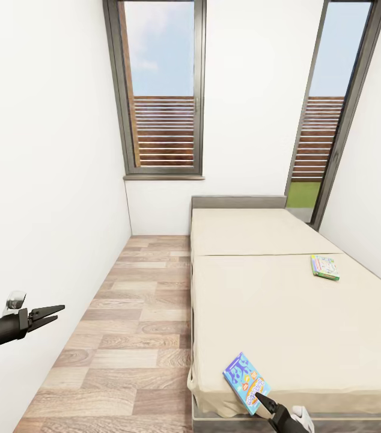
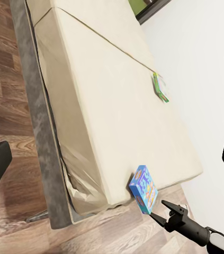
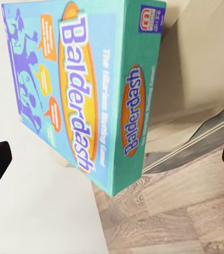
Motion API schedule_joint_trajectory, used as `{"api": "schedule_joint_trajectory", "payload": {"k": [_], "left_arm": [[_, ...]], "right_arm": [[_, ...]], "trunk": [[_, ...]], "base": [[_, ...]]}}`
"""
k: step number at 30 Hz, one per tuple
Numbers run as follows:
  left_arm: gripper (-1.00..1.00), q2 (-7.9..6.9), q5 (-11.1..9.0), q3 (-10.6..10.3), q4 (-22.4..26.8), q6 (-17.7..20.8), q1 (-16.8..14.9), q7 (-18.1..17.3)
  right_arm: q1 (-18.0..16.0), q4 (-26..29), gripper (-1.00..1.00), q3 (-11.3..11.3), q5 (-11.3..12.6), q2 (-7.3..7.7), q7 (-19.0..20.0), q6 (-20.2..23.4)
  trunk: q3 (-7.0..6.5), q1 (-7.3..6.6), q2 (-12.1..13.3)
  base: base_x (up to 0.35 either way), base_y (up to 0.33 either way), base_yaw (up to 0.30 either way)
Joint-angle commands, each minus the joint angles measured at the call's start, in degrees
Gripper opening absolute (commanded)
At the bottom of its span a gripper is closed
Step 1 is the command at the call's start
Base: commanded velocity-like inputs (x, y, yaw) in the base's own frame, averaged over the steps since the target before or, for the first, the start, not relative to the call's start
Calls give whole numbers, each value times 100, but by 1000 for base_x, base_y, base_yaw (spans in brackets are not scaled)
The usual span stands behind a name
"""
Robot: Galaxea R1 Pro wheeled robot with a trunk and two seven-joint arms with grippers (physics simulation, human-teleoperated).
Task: Put all the toys in the child's room - the three board games (two on the bed and one on the table), the two jigsaw puzzles on the table, and the tennis ball on the table - inside the toy box on the table in the child's room.
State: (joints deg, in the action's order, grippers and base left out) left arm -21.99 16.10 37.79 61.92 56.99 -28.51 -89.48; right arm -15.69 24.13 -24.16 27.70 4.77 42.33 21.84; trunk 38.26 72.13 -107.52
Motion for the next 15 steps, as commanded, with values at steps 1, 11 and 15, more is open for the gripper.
{"api": "schedule_joint_trajectory", "payload": {"k": [1,11,15], "left_arm": [[100,2,60,9,4,58,-6,-53],[100,1,60,9,4,58,-6,-53],[100,2,60,12,4,58,-6,-53]], "right_arm": [[-4,-2,100,-20,34,-1,12,48],[-4,-2,100,-19,34,-2,12,44],[-4,-2,100,-19,34,-2,12,41]], "trunk": [[6,-1,-3],[6,-1,-3],[6,-1,-3]], "base": [[0,0,0],[34,0,0],[30,0,0]]}}
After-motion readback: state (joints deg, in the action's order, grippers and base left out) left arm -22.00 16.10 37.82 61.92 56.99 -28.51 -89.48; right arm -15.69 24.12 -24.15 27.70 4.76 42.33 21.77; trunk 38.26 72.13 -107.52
